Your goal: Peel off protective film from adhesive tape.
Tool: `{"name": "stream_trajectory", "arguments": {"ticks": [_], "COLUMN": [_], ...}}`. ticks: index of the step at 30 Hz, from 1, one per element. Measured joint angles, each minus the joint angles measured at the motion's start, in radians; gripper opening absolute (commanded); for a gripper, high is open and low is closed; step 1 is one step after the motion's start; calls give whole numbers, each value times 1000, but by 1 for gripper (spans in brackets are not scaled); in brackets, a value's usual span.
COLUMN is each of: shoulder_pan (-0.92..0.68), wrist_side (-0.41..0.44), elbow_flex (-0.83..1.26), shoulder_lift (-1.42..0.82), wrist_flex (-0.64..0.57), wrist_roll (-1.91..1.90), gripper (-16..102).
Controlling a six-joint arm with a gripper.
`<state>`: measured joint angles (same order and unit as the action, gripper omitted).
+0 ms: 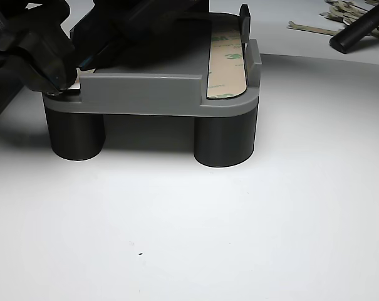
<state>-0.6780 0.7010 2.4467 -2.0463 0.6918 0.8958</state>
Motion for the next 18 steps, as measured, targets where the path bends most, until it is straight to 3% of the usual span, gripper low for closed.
{"name": "stream_trajectory", "arguments": {"ticks": [18], "shoulder_pan": [-3], "wrist_side": [-25], "elbow_flex": [-34], "shoulder_lift": [11], "wrist_flex": [84], "wrist_roll": [-41], "gripper": [-11]}}
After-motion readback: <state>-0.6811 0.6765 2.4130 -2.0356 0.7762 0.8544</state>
